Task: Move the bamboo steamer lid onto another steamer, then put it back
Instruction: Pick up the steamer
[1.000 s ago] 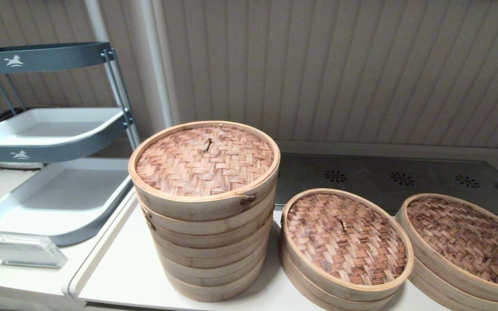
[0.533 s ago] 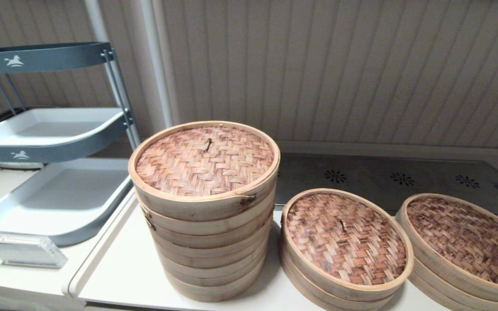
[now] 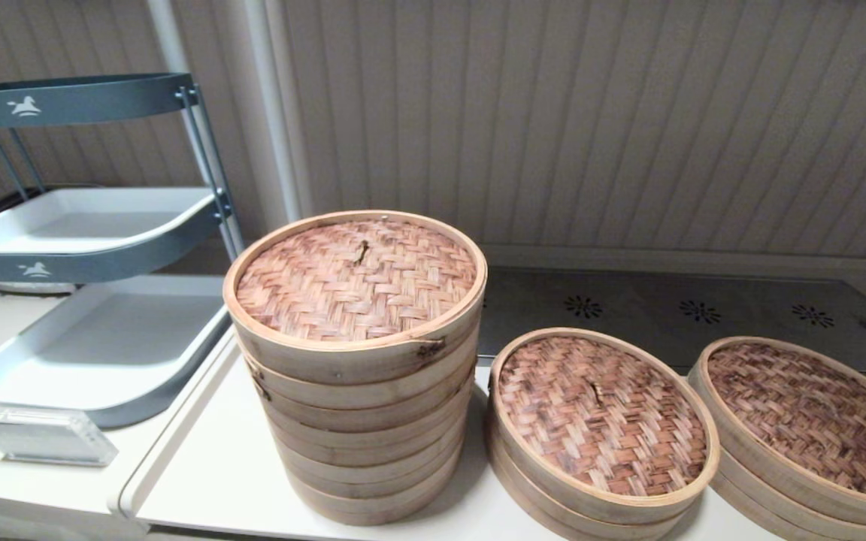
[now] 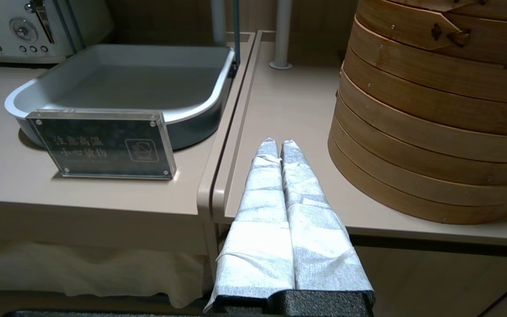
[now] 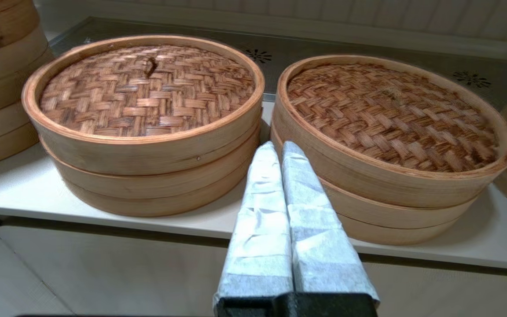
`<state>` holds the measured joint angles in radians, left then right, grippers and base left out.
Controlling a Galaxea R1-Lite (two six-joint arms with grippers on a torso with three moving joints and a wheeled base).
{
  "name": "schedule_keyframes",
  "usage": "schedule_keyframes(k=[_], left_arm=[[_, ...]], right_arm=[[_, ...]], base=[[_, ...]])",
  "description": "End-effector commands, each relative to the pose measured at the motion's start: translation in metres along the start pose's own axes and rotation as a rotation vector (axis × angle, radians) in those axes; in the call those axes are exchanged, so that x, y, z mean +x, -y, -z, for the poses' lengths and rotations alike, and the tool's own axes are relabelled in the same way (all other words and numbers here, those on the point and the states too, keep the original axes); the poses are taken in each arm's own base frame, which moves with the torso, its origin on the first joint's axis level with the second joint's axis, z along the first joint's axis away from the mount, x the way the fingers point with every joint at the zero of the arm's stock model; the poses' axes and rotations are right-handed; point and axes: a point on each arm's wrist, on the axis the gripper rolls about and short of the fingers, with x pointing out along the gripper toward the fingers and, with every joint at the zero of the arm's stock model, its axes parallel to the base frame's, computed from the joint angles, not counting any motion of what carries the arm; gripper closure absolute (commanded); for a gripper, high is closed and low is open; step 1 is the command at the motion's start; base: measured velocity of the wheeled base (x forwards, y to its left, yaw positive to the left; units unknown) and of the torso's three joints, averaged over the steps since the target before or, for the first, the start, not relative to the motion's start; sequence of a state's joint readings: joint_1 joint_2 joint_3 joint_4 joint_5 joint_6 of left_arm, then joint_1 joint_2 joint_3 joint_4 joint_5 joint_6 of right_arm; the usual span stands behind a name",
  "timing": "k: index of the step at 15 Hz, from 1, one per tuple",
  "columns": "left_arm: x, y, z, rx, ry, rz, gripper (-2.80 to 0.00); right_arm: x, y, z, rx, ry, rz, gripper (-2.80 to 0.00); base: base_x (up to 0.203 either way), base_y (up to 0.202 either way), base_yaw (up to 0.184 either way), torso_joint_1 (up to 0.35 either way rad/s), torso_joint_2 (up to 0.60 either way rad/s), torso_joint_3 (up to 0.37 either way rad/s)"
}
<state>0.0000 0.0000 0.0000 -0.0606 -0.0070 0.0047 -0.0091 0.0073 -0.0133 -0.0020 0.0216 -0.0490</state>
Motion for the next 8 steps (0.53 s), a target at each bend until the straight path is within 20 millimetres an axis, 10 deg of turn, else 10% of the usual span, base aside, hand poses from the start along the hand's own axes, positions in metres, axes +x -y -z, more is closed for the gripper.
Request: schedule_keyframes(k=[1, 8], left_arm=[[0.001, 0.000, 0.007, 0.000, -0.022, -0.001, 0.00], [0.001, 0.000, 0.007, 0.000, -0.022, -0.002, 0.00]], right_arm=[[-0.002, 0.001, -0.017, -0.002, 0.018, -0.007, 0.00], [0.025, 0.005, -0.101, 0.006, -0.052, -0.016, 0.00]], base=[[0.000, 0.000, 0.000, 0.000, 0.00, 0.000], [0.000, 0.000, 0.000, 0.000, 0.00, 0.000]])
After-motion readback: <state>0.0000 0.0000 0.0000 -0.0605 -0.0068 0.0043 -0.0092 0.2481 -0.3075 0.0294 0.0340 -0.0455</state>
